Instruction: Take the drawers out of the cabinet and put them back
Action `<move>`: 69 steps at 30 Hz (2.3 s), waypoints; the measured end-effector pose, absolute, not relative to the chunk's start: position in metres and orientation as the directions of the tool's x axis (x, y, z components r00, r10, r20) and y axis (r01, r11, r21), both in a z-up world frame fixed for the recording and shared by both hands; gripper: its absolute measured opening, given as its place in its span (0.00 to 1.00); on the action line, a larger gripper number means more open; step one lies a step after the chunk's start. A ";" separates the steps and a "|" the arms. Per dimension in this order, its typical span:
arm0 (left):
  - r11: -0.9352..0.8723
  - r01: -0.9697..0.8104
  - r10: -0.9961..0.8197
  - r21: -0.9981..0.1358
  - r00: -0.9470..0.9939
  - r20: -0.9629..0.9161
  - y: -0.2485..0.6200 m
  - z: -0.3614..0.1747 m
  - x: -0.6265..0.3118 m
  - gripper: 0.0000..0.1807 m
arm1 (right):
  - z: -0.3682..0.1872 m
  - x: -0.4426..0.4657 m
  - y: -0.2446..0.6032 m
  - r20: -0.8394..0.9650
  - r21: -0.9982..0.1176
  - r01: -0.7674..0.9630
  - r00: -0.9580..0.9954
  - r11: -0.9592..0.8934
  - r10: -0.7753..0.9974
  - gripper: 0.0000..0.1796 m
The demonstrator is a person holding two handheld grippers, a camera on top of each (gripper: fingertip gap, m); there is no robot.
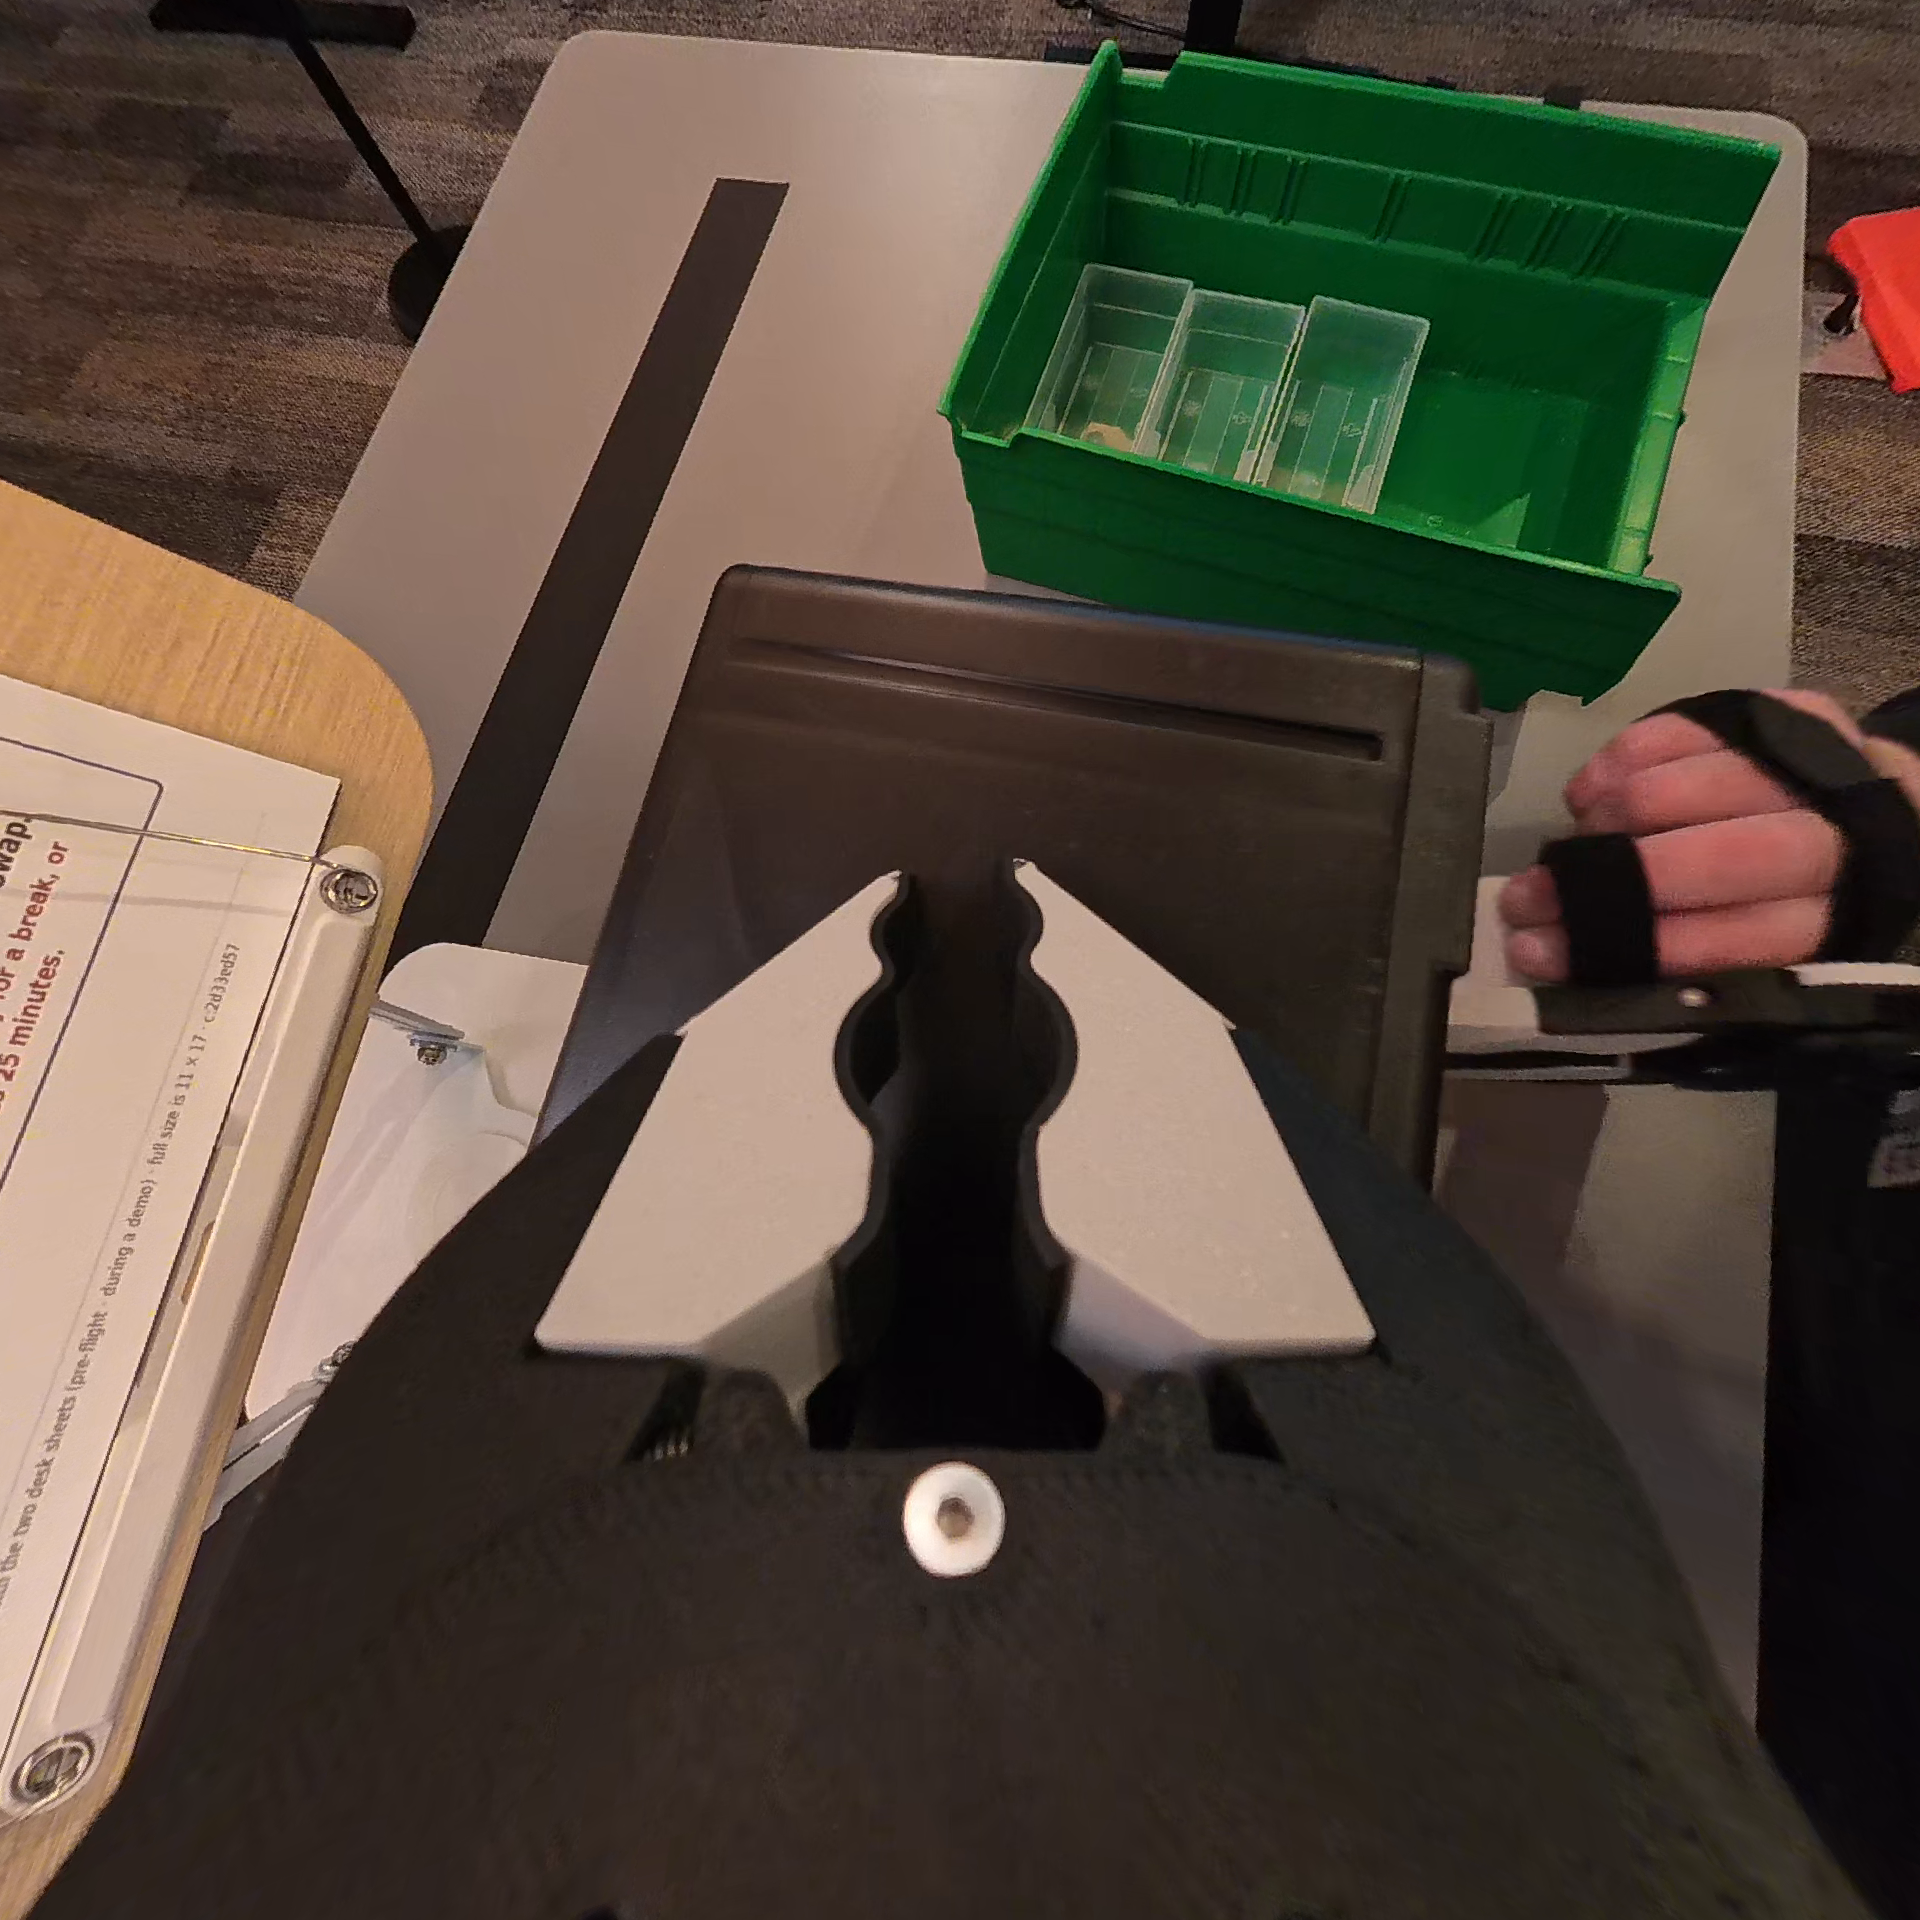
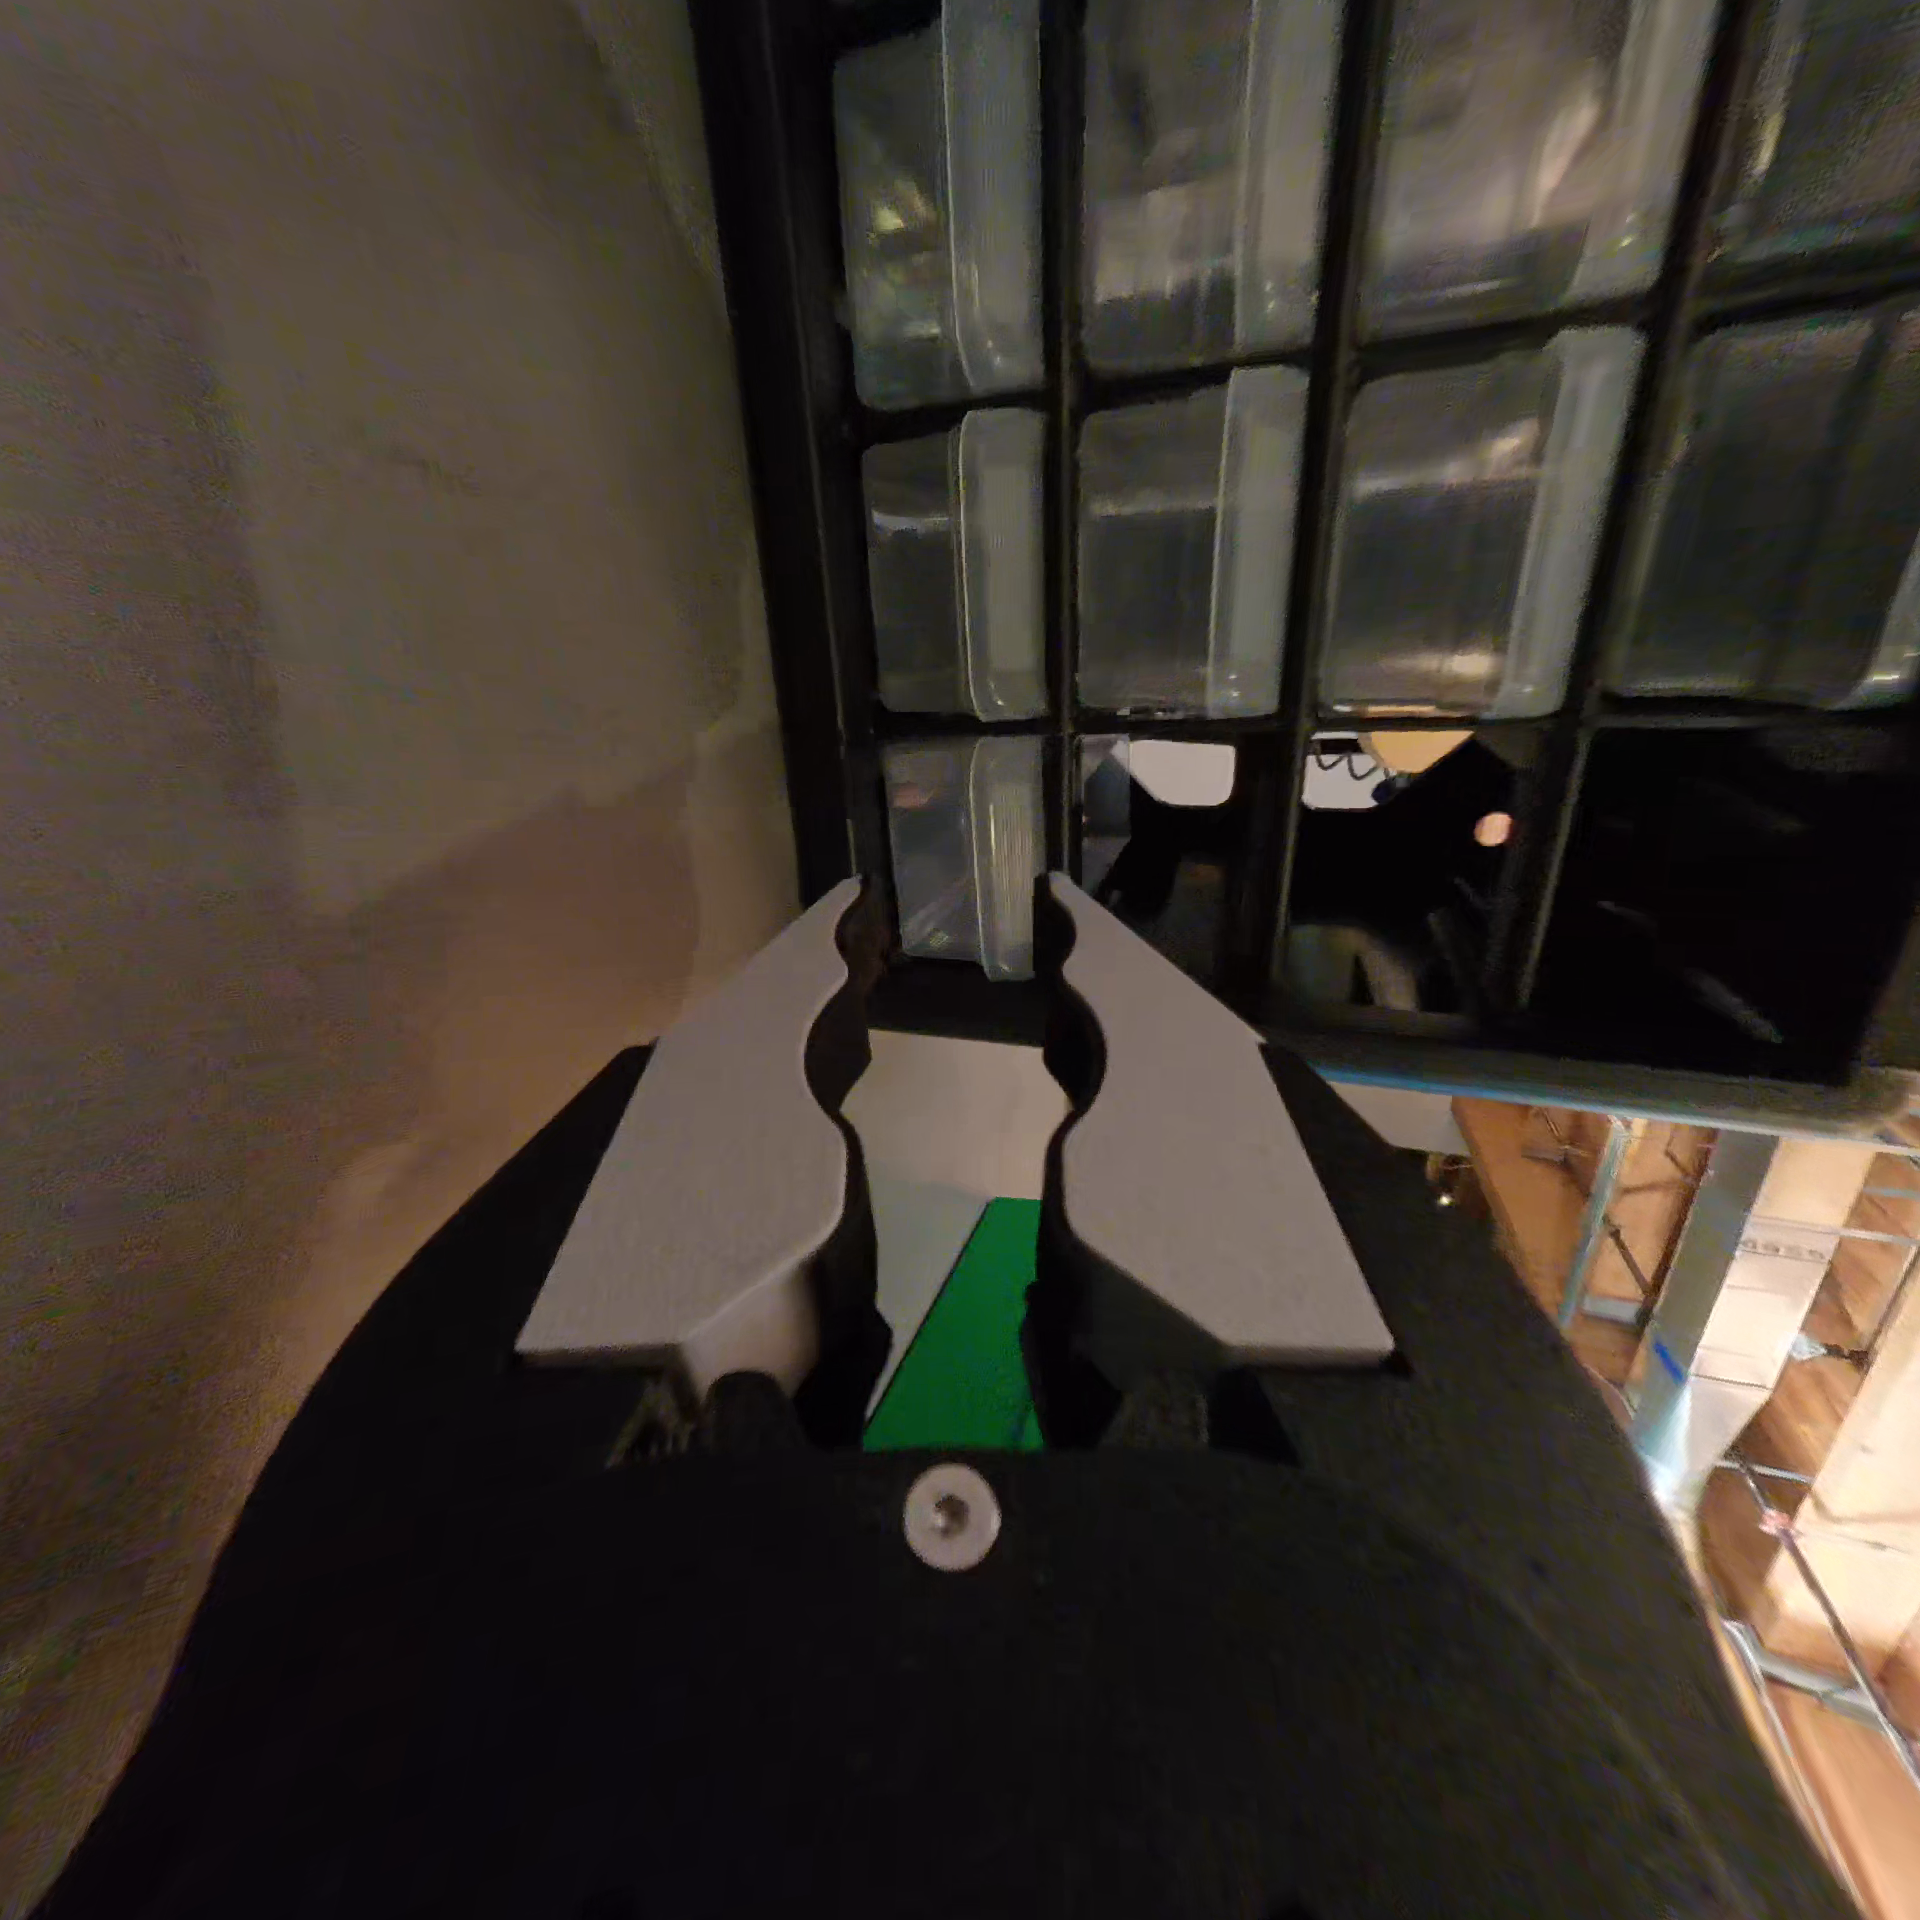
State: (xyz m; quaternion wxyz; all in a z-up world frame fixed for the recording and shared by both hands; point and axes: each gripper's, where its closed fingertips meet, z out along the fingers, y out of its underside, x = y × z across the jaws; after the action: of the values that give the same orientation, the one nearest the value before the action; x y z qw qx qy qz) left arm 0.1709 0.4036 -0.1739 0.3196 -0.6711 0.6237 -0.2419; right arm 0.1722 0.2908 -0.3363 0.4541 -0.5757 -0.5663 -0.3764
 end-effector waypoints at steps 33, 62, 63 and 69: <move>-0.019 -0.682 -0.992 -0.731 0.105 -0.072 0.403 -0.174 0.171 0.08 | -0.333 0.157 0.206 0.917 -0.220 0.962 0.147 0.163 0.370 0.04; -0.018 -0.682 -0.992 -0.731 0.105 -0.074 0.403 -0.174 0.171 0.08 | -0.242 0.175 0.237 0.826 -0.318 0.946 0.249 0.055 0.506 0.01; -0.018 -0.683 -0.992 -0.731 0.105 -0.074 0.403 -0.174 0.171 0.08 | -0.244 0.174 0.234 0.834 -0.308 0.949 0.237 0.064 0.498 0.01; -0.016 -0.683 -0.992 -0.730 0.105 -0.076 0.403 -0.174 0.171 0.08 | -0.266 0.175 0.201 0.850 -0.295 0.949 0.209 0.108 0.483 0.01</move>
State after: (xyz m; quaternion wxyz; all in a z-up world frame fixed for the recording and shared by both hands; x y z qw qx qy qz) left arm 0.1709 0.4034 -0.1739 0.3201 -0.6707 0.6241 -0.2412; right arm 0.1750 0.2006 -0.2655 0.4695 -0.6199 -0.5776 -0.2486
